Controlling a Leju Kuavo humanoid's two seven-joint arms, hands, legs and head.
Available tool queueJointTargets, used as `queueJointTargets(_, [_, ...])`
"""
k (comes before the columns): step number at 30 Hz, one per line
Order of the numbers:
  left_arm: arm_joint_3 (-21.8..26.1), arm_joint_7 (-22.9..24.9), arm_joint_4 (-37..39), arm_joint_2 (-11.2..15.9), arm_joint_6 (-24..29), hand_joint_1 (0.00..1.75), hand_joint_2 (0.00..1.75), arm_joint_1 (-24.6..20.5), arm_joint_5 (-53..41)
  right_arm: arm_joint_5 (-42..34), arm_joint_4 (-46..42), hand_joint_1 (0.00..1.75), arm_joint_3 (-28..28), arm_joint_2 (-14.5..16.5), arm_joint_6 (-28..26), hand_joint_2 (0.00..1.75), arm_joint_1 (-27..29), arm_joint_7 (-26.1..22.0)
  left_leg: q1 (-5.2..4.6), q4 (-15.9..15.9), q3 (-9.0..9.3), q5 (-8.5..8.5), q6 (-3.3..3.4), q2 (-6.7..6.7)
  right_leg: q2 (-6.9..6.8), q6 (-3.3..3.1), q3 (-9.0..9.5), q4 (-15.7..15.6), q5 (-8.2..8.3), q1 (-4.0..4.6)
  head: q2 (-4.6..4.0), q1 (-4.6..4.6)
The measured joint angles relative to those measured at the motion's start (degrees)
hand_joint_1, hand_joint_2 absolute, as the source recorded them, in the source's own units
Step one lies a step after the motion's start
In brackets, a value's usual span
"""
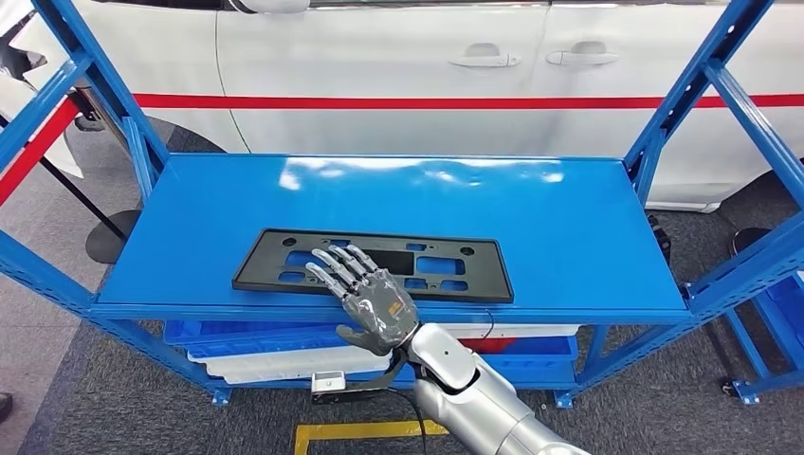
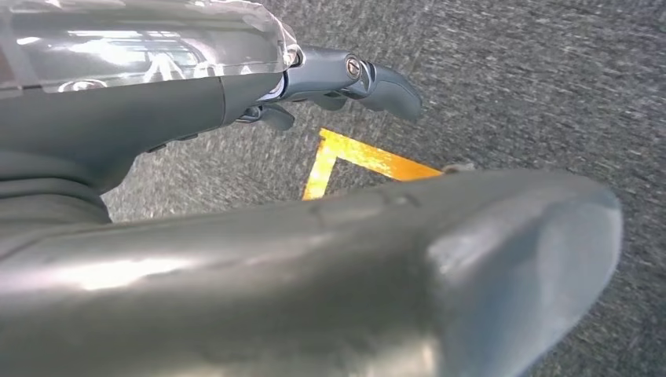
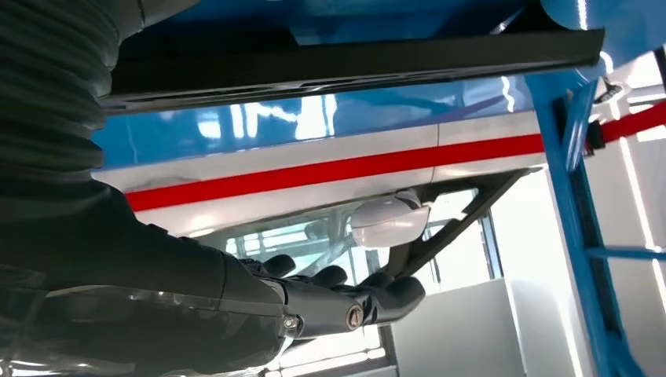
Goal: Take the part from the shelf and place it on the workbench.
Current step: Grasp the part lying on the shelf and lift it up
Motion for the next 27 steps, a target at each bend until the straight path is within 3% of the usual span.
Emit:
queueJointTargets(2, [0.0, -0.1, 0.0, 0.0, -0.1, 0.00, 0.00, 0.0, -0.3, 1.9, 2.2, 0.00, 0.3, 0.1, -1.0, 1.75, -0.4, 1.6, -0.05, 0.0, -0.03, -0.03, 0.38, 0.02, -0.01, 0.36, -3.66, 7.5, -3.60, -0.22, 0.00, 0.01])
queueJointTargets(3, [0.0, -0.2, 0.0, 0.0, -0.2, 0.00, 0.00, 0.0, -0.4, 2.7, 3.3, 0.00, 0.4, 0.1, -1.6, 1.75, -0.5, 2.2, -0.07, 0.0, -0.04, -0.07, 0.44, 0.01, -0.02, 0.48, -5.45, 11.0, -4.74, -0.31, 0.00, 0.01])
queueJointTargets(4, [0.0, -0.3, 0.0, 0.0, -0.2, 0.00, 0.00, 0.1, -0.6, 3.4, 4.4, 0.00, 0.4, 0.1, -2.1, 1.75, -0.5, 2.7, -0.07, 0.0, -0.02, -0.10, 0.44, -0.01, -0.02, 0.54, -6.50, 12.7, -4.83, -0.36, 0.00, 0.01])
queueJointTargets(5, [-0.1, -0.3, 0.0, 0.0, -0.2, 0.00, 0.00, 0.2, -0.7, 4.1, 5.4, 0.00, 0.5, 0.1, -2.5, 1.75, -0.6, 3.2, -0.08, 0.1, 0.04, -0.15, 0.40, -0.04, -0.03, 0.51, -6.40, 12.1, -3.72, -0.39, 0.00, 0.01])
queueJointTargets(6, [-0.1, -0.4, 0.0, 0.0, -0.3, 0.00, 0.00, 0.2, -0.8, 4.7, 6.3, 0.00, 0.5, 0.2, -3.0, 1.75, -0.8, 3.6, -0.08, 0.1, 0.15, -0.22, 0.32, -0.09, -0.04, 0.37, -5.19, 9.2, -1.75, -0.39, 0.00, 0.01])
queueJointTargets(7, [-0.1, -0.4, 0.0, 0.0, -0.4, 0.00, 0.00, 0.2, -0.9, 5.1, 7.1, 0.00, 0.6, 0.3, -3.4, 1.75, -1.0, 4.0, -0.08, 0.1, 0.27, -0.32, 0.19, -0.13, -0.05, 0.12, -3.25, 5.1, 0.50, -0.36, 0.00, 0.01])
queueJointTargets(9, [-0.4, -0.6, 0.0, 0.0, -0.5, 0.00, 0.00, 0.1, -1.1, 5.7, 8.6, 0.00, 0.6, 0.7, -3.9, 1.75, -1.8, 4.6, -0.30, 0.3, 0.35, -0.57, -0.26, -0.16, -0.08, -0.37, -0.07, -1.7, 3.04, -0.13, 0.00, 0.00])
queueJointTargets(10, [-0.6, -0.7, 0.0, -0.1, -0.5, 0.00, 0.00, 0.1, -1.3, 5.9, 9.2, 0.00, 0.6, 0.9, -4.0, 1.75, -2.1, 4.8, -0.40, 0.4, 0.33, -0.65, -0.53, -0.15, -0.05, -0.59, 0.59, -3.2, 3.32, -0.02, 0.00, 0.00])
queueJointTargets(14, [-0.9, -0.8, 0.0, 0.0, -0.9, 0.00, 0.00, 0.1, -1.5, 7.0, 11.2, 0.00, 0.6, 1.7, -4.4, 1.75, -2.9, 6.0, -0.21, 1.2, 0.06, -1.51, -1.82, -0.10, 0.02, -1.73, 0.94, -4.1, 3.46, -0.07, 0.00, -0.01])
queueJointTargets(16, [-0.9, -0.8, 0.0, 0.0, -1.0, 0.00, 0.00, 0.1, -1.7, 8.0, 12.1, 0.00, 0.6, 2.2, -4.7, 1.75, -3.4, 7.0, -0.03, 6.5, -2.27, -4.49, -2.42, -0.07, -0.08, -2.24, 1.26, -4.5, 3.60, -0.29, 0.00, -0.01])
queueJointTargets(18, [-0.9, -0.8, 0.0, 0.1, -1.1, 0.00, 0.00, 0.2, -1.9, 8.5, 13.3, 0.00, 0.5, 2.6, -4.9, 1.75, -3.7, 7.9, 0.08, 14.3, -6.09, -7.79, -2.91, -0.05, -0.13, -2.44, 1.31, -4.5, 3.54, -0.24, 0.00, -0.01])
queueJointTargets(19, [-0.9, -0.8, 0.0, 0.1, -1.1, 0.00, 0.00, 0.2, -2.0, 8.7, 13.9, 0.00, 0.5, 2.7, -5.0, 1.75, -3.8, 8.2, 0.11, 16.5, -7.33, -8.22, -3.05, -0.05, -0.13, -2.45, 1.33, -4.5, 3.49, -0.21, 0.00, -0.01])
queueJointTargets(20, [-0.9, -0.8, 0.0, 0.1, -1.1, 0.00, 0.00, 0.3, -2.1, 8.9, 14.5, 0.00, 0.4, 2.7, -5.1, 1.75, -3.9, 8.5, 0.12, 16.6, -7.55, -7.47, -3.10, -0.05, -0.12, -2.43, 1.37, -4.4, 3.42, -0.20, 0.00, -0.01])
queueJointTargets(22, [-0.9, -0.8, 0.0, 0.1, -1.1, 0.00, 0.00, 0.3, -2.2, 9.4, 15.5, 0.00, 0.1, 3.0, -5.3, 1.75, -4.3, 9.1, 0.19, 10.3, -4.75, -3.33, -2.98, -0.01, -0.01, -2.23, 1.60, -4.3, 3.18, -0.20, 0.00, -0.01])
queueJointTargets(24, [-1.0, -0.8, 0.0, 0.1, -1.2, 0.00, 0.00, 0.1, -2.4, 9.7, 16.4, 0.00, -0.3, 3.4, -5.5, 1.75, -5.0, 9.6, 0.08, 2.9, -1.28, -0.47, -2.44, -0.04, 0.11, -1.80, 1.66, -4.0, 2.92, 0.03, 0.00, -0.01])
queueJointTargets(25, [-1.0, -0.8, 0.0, 0.1, -1.2, 0.00, 0.00, 0.1, -2.4, 9.8, 16.8, 0.00, -0.5, 3.5, -5.5, 1.75, -5.4, 9.8, -0.02, 1.1, -0.50, -0.07, -2.10, -0.07, 0.14, -1.53, 1.59, -3.9, 2.87, 0.14, 0.00, -0.01])
queueJointTargets(27, [-1.0, -0.8, 0.0, 0.1, -1.3, 0.00, 0.00, 0.1, -2.5, 10.0, 17.6, 0.00, -1.1, 3.7, -5.6, 1.75, -6.0, 9.9, -0.19, 0.6, -0.43, -0.14, -1.36, -0.16, 0.18, -1.00, 1.44, -3.9, 2.92, 0.21, 0.00, -0.01])
